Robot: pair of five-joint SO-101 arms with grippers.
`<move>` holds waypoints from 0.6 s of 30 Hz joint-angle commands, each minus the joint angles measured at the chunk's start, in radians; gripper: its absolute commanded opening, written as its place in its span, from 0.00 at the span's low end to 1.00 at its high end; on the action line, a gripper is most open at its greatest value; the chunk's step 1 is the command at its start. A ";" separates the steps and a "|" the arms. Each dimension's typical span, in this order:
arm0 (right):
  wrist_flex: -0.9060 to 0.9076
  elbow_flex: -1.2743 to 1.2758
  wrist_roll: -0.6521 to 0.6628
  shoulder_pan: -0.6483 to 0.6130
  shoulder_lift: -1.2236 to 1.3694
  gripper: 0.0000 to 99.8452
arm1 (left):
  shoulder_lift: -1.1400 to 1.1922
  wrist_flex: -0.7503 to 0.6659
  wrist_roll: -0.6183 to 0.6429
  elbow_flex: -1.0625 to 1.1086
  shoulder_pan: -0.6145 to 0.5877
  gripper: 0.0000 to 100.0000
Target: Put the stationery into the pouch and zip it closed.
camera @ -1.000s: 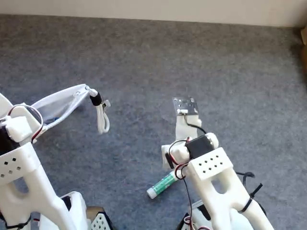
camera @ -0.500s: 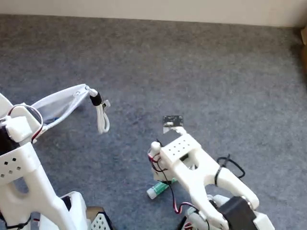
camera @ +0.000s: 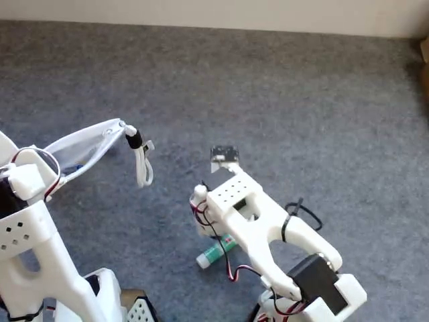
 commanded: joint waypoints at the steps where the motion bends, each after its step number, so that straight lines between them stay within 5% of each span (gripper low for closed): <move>1: -0.013 -0.128 -0.005 0.002 -0.058 0.35 | 0.007 -0.012 0.005 0.008 0.018 0.01; 18: -0.018 0.018 -0.086 -0.127 -0.260 0.35 | 0.008 -0.011 0.005 0.008 0.018 0.01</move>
